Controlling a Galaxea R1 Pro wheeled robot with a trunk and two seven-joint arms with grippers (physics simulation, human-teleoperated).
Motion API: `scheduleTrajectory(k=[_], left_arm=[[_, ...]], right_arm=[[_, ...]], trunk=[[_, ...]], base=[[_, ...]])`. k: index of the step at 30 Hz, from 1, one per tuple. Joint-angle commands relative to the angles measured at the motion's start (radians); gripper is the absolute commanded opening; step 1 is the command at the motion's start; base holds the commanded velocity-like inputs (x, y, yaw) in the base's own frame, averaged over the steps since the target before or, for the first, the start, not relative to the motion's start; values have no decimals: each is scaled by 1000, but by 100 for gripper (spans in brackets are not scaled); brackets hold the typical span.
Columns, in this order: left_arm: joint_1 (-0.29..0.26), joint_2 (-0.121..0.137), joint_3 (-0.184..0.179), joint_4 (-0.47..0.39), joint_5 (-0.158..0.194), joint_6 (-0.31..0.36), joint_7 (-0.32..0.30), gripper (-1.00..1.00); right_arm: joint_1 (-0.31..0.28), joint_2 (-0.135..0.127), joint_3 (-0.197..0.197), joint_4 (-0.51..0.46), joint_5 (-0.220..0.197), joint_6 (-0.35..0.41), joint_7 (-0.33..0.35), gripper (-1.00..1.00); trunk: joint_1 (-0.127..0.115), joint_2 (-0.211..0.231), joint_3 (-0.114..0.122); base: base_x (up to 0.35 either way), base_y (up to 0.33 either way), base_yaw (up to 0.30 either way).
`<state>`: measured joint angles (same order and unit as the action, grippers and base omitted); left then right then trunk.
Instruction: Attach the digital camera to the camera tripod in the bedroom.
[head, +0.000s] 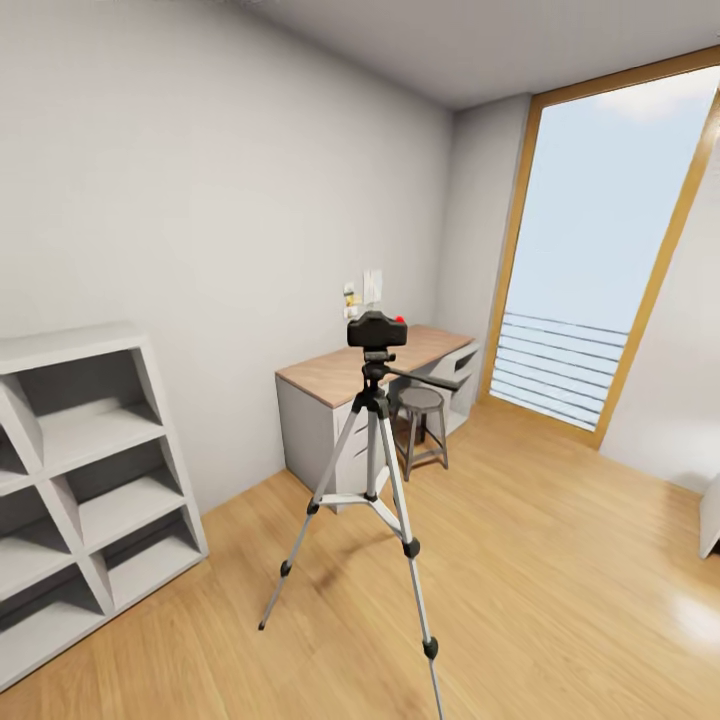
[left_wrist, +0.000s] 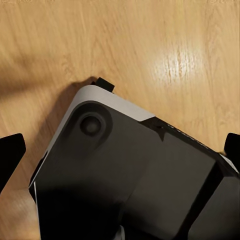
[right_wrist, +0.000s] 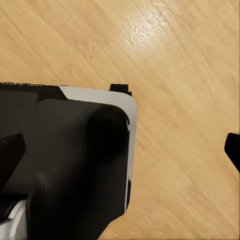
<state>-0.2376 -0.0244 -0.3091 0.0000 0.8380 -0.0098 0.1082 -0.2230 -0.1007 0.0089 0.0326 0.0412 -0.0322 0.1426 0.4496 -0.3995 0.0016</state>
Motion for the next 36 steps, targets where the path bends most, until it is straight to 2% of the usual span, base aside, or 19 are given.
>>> scheduleTrajectory(k=[1,7,36], left_arm=[[0,0,-8,0,7,-1,4,100],[0,0,-8,0,7,-1,4,100],[0,0,-7,0,7,-1,0,100]], right_arm=[[10,6,0,3,4,-4,-6,100],[31,17,0,3,-9,-15,-20,100],[33,18,0,3,-14,-17,-21,100]], trunk=[[0,-1,1],[0,-1,11],[0,-1,58]], base=[[0,0,0],[0,0,0],[0,0,0]])
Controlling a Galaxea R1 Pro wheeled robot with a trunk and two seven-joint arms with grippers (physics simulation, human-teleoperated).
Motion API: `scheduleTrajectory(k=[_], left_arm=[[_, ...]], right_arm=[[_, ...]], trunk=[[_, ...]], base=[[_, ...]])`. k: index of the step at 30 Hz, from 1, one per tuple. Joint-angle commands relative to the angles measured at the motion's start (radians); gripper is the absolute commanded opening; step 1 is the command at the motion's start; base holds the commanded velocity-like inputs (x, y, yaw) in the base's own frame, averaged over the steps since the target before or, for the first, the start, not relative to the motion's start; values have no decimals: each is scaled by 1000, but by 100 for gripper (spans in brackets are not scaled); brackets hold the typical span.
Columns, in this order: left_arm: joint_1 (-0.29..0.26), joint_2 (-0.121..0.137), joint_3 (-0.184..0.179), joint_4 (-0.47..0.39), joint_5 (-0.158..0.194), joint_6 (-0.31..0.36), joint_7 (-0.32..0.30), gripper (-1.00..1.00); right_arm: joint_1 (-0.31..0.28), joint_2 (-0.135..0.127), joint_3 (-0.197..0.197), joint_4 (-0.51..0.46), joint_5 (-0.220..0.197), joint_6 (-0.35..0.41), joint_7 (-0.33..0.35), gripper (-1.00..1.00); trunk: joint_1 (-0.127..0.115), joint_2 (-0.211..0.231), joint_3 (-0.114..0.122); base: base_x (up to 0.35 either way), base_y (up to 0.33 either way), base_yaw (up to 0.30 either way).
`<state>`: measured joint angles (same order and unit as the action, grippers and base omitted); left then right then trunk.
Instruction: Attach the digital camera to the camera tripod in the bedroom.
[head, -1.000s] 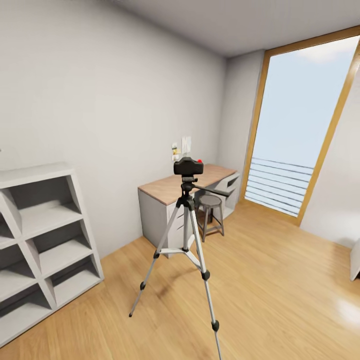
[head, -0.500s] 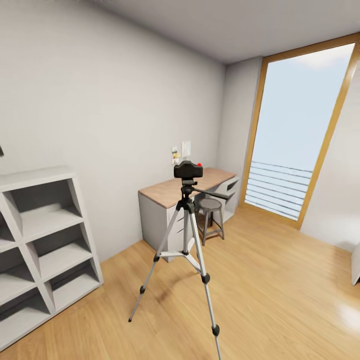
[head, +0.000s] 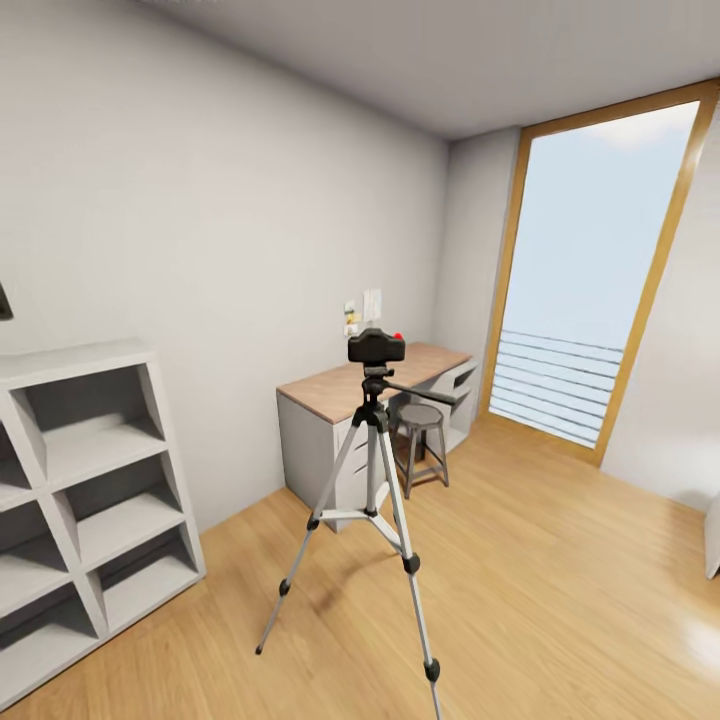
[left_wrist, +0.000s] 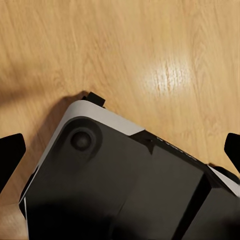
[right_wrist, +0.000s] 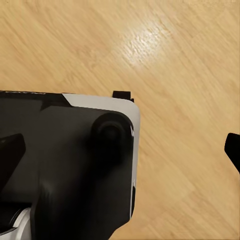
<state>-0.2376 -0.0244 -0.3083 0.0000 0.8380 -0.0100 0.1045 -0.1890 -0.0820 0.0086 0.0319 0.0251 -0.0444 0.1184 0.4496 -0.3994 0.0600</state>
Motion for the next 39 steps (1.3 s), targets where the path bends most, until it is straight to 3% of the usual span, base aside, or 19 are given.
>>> scheduleTrajectory(k=[1,23,24,25,28,30,39], left_arm=[[0,0,-8,0,7,-1,4,100],[0,-7,-11,1,-6,5,3,100],[2,-10,-12,1,-75,6,0,100],[2,-11,-12,1,-117,7,-1,100],[3,-12,-12,1,-191,7,-2,100],[3,-11,-12,0,-222,6,-2,100],[3,1,-9,-1,-252,-6,7,100]], right_arm=[[-1,0,1,3,3,-5,3,100],[-1,-1,1,3,1,-7,3,100],[-1,-1,1,3,1,-8,3,100],[-1,-1,1,3,1,-8,3,100],[-1,-1,1,3,1,-9,3,100],[-1,-1,1,3,1,-9,3,100],[-1,-2,1,3,1,-9,3,100]], trunk=[[0,-1,1],[0,-1,37],[0,-1,39],[0,-1,40],[0,-1,45],[0,-1,48],[0,-1,63]], base=[[0,0,0],[0,0,0],[0,0,0],[0,0,0],[0,0,0],[0,0,0],[0,0,0]])
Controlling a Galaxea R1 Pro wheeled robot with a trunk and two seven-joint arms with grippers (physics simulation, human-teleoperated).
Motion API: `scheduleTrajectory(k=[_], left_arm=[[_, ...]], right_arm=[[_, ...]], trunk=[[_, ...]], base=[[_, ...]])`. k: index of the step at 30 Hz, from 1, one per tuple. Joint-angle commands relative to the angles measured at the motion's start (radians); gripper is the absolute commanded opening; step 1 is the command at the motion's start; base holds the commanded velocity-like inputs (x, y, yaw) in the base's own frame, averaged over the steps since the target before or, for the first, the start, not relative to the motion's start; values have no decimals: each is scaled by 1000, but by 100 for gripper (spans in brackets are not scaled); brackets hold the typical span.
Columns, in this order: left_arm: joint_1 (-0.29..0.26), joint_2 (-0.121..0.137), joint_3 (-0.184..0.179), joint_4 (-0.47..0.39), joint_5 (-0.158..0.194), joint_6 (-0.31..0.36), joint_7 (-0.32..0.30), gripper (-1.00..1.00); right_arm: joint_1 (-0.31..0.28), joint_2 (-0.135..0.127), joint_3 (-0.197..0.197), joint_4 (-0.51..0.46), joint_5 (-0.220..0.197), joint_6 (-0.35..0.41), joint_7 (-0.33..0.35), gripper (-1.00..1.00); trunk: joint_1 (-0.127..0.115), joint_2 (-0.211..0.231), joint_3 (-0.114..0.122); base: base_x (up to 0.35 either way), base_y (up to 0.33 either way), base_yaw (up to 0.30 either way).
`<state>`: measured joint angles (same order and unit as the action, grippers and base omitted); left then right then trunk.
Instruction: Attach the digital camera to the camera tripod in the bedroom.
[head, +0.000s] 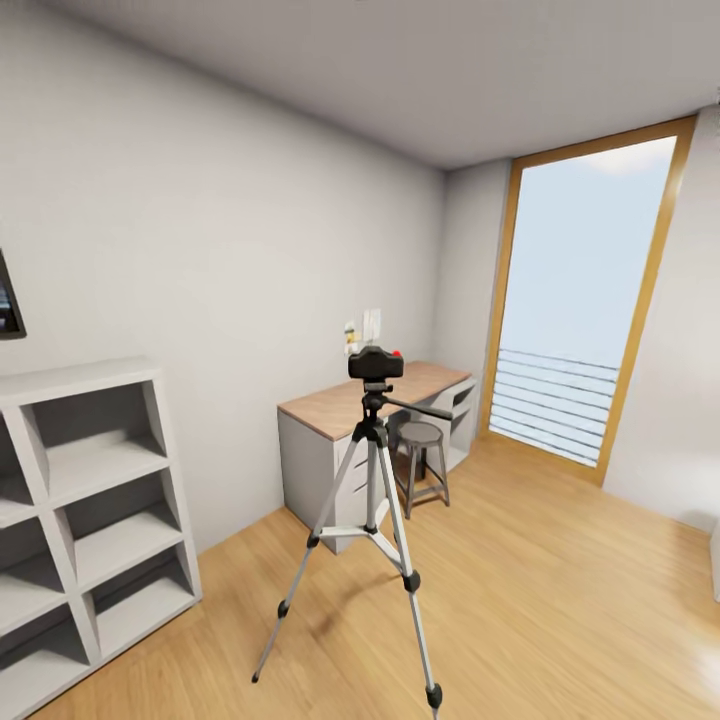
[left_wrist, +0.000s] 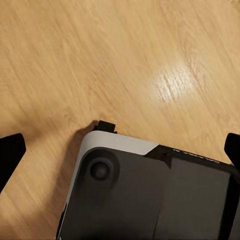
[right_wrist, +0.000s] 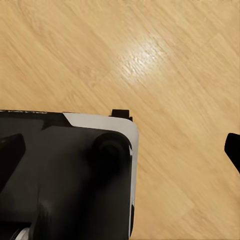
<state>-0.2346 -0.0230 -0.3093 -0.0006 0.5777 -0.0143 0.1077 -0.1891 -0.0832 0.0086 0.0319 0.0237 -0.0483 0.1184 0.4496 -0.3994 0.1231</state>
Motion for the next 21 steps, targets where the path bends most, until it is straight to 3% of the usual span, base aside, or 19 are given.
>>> scheduleTrajectory(k=[1,21], left_arm=[[0,0,-8,0,7,-2,3,100],[0,3,-11,-13,-6,-5,2,100]], right_arm=[[-1,-1,1,3,2,-5,3,100],[-1,-9,10,1,19,-2,4,100]], trunk=[[0,-1,1],[0,-1,8]], base=[[0,0,0],[0,0,0]])
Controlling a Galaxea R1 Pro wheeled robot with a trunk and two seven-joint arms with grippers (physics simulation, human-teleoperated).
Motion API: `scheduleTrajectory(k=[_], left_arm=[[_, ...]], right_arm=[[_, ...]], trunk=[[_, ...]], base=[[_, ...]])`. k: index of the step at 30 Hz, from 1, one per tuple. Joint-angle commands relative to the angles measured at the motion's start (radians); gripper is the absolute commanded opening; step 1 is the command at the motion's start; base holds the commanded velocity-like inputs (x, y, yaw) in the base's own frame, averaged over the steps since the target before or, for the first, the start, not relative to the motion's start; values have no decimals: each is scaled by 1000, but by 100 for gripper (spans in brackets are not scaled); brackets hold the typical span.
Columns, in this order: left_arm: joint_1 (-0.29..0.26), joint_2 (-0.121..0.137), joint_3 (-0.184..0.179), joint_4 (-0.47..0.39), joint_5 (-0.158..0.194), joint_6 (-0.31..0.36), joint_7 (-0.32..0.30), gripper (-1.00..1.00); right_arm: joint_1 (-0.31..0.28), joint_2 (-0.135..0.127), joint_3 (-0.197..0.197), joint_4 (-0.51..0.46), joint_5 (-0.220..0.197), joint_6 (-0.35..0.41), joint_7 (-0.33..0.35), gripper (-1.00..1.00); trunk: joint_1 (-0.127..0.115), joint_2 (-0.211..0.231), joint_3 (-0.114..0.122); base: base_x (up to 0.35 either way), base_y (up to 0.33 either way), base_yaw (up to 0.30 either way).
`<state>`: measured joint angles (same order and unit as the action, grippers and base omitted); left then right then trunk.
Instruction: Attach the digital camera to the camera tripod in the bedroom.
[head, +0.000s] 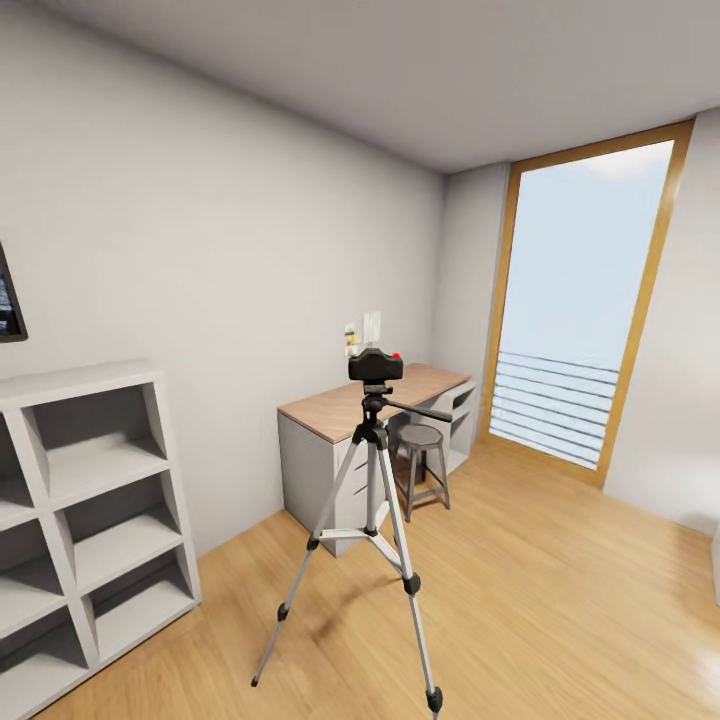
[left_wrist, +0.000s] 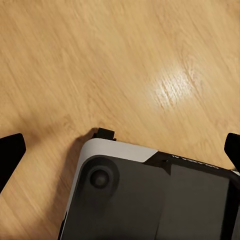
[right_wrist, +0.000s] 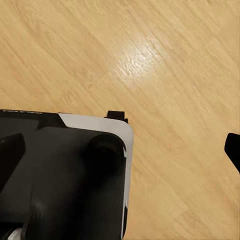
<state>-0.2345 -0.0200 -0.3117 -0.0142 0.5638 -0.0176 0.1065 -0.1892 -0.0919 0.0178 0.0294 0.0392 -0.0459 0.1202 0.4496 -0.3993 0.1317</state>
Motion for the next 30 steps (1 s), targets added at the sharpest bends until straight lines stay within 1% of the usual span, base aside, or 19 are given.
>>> scheduleTrajectory(k=[1,30], left_arm=[[0,0,-9,0,8,-2,4,100],[0,0,-10,0,7,-2,4,100]], right_arm=[[-1,-1,2,3,4,-5,2,100],[-2,-1,2,-1,7,-8,1,100]], trunk=[[0,-1,0],[0,-1,0]], base=[[0,0,0],[0,0,0]])
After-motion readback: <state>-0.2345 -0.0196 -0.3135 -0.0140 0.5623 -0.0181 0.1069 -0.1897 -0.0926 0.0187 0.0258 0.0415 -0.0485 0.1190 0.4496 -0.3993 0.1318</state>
